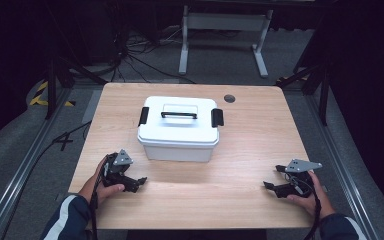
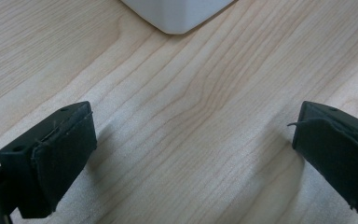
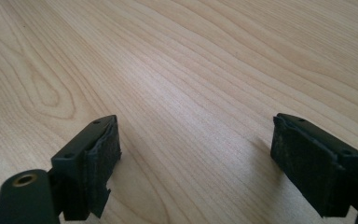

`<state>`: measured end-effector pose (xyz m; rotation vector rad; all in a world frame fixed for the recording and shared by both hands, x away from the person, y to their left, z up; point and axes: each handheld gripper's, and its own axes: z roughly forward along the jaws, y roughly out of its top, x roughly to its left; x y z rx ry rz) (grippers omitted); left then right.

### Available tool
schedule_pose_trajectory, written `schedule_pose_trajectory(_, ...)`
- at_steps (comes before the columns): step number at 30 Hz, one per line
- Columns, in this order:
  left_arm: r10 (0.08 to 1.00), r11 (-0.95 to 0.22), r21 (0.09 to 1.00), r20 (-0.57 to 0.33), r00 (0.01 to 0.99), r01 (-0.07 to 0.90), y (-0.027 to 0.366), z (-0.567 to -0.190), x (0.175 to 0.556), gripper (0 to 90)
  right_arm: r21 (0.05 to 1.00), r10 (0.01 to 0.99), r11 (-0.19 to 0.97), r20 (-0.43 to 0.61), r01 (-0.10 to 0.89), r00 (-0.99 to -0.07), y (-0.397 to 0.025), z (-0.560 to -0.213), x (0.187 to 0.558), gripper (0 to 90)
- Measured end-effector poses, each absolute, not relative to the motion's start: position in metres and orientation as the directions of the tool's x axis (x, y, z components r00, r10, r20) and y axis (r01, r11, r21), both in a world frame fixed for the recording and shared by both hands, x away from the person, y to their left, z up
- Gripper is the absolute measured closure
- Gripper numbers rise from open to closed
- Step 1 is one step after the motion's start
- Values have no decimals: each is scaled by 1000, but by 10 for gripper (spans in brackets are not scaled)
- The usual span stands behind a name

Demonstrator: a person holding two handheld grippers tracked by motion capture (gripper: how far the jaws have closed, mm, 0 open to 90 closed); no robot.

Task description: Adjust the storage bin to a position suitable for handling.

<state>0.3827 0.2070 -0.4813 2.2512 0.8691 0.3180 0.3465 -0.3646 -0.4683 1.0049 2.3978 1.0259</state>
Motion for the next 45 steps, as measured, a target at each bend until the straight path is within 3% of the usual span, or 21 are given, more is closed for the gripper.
schedule_pose_trajectory(14,666,-538,685,-12,746,491,207,-481,383,3,730,727,486,-33,480,-686,-367,-468,350,160)
schedule_pose_trajectory(20,668,-536,683,-16,744,496,206,-481,383,3,716,741,483,-27,505,-671,-369,-464,350,228)
schedule_pose_trajectory(24,668,-536,684,-15,744,495,206,-481,383,3,709,731,491,-20,506,-682,-371,-463,349,226)
schedule_pose_trajectory(25,668,-536,683,-16,744,496,206,-481,383,3,709,718,497,-12,501,-696,-372,-460,347,185)
schedule_pose_trajectory(29,668,-536,683,-16,744,496,206,-481,383,3,705,708,515,-29,487,-706,-371,-454,346,199)
schedule_pose_trajectory(37,667,-538,684,-12,745,492,207,-481,383,3,702,669,559,-67,442,-740,-359,-432,358,301)
schedule_pose_trajectory(45,668,-537,685,-11,744,492,207,-481,383,3,698,649,586,-102,411,-754,-349,-417,366,313)
